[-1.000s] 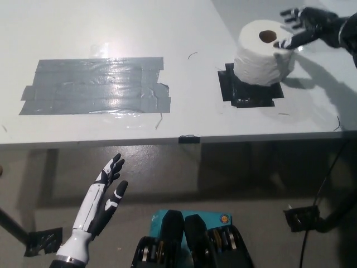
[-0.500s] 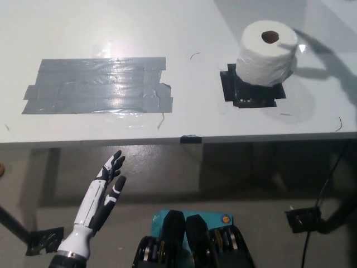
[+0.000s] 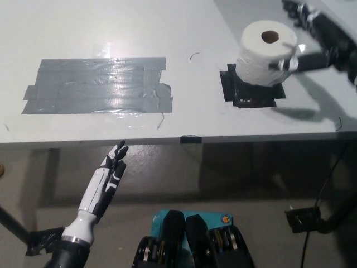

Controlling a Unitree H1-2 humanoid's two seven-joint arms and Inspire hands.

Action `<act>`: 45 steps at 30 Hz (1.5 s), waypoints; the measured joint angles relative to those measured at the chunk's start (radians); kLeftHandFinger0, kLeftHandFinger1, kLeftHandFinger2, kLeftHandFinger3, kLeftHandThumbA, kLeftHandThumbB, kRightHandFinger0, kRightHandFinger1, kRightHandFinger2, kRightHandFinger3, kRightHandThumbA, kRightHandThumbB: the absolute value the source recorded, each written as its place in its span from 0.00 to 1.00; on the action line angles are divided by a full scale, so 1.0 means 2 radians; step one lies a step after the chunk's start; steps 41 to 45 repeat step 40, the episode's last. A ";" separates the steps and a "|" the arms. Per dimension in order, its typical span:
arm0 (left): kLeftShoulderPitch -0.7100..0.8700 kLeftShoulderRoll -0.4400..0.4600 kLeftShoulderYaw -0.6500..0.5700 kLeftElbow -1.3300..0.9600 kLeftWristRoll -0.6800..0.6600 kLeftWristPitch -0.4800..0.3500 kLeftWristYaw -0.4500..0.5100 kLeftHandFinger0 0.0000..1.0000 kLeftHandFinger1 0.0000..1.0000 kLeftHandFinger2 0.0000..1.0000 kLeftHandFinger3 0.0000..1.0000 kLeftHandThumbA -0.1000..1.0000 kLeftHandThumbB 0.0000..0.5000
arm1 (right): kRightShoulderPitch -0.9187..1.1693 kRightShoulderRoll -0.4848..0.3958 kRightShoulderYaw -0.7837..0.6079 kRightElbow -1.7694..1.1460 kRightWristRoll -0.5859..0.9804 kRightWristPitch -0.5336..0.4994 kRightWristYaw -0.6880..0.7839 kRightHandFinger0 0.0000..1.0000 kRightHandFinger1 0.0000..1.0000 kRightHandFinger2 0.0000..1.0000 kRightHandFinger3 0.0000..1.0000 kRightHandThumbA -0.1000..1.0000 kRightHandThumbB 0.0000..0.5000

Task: A person hands over a roll of toilet paper to the robot , and the robot inserts its right thumb into the hole in the centre to grab the roll, and then places it on the balck area on the desk.

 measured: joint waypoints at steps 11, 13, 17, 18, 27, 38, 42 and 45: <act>-0.024 -0.001 0.000 0.002 0.000 0.000 0.000 1.00 1.00 1.00 1.00 1.00 0.20 | 0.165 0.057 0.000 -0.179 0.011 0.007 -0.002 1.00 1.00 1.00 1.00 1.00 0.59; -0.026 -0.001 0.000 0.002 0.000 0.000 0.000 1.00 1.00 1.00 1.00 1.00 0.20 | 0.189 0.069 0.000 -0.208 0.016 0.006 -0.004 1.00 1.00 1.00 1.00 1.00 0.58; -0.026 -0.001 0.002 0.001 -0.002 0.000 0.000 1.00 1.00 1.00 1.00 1.00 0.23 | 0.254 0.113 -0.016 -0.282 0.049 -0.012 -0.015 1.00 1.00 1.00 1.00 1.00 0.48; -0.026 -0.001 0.003 0.001 -0.003 0.000 0.000 1.00 1.00 1.00 1.00 1.00 0.24 | 0.263 0.121 -0.020 -0.286 0.056 -0.019 -0.017 1.00 1.00 1.00 1.00 1.00 0.45; -0.018 -0.001 0.006 -0.004 -0.010 -0.001 0.000 1.00 1.00 1.00 1.00 0.99 0.22 | 0.310 0.147 -0.045 -0.211 0.105 -0.075 -0.032 1.00 1.00 1.00 1.00 1.00 0.25; 0.025 -0.002 0.005 -0.013 -0.009 -0.001 0.000 1.00 1.00 1.00 1.00 0.98 0.24 | 0.339 0.146 -0.044 -0.159 0.120 -0.100 -0.039 1.00 1.00 1.00 1.00 1.00 0.20; 0.032 -0.002 0.005 -0.017 -0.009 -0.001 0.000 1.00 1.00 1.00 1.00 0.98 0.24 | 0.344 0.146 -0.043 -0.159 0.122 -0.102 -0.040 1.00 1.00 1.00 1.00 1.00 0.18; 0.032 -0.002 0.005 -0.017 -0.009 -0.001 0.000 1.00 1.00 1.00 1.00 0.98 0.24 | 0.344 0.146 -0.043 -0.159 0.122 -0.102 -0.040 1.00 1.00 1.00 1.00 1.00 0.18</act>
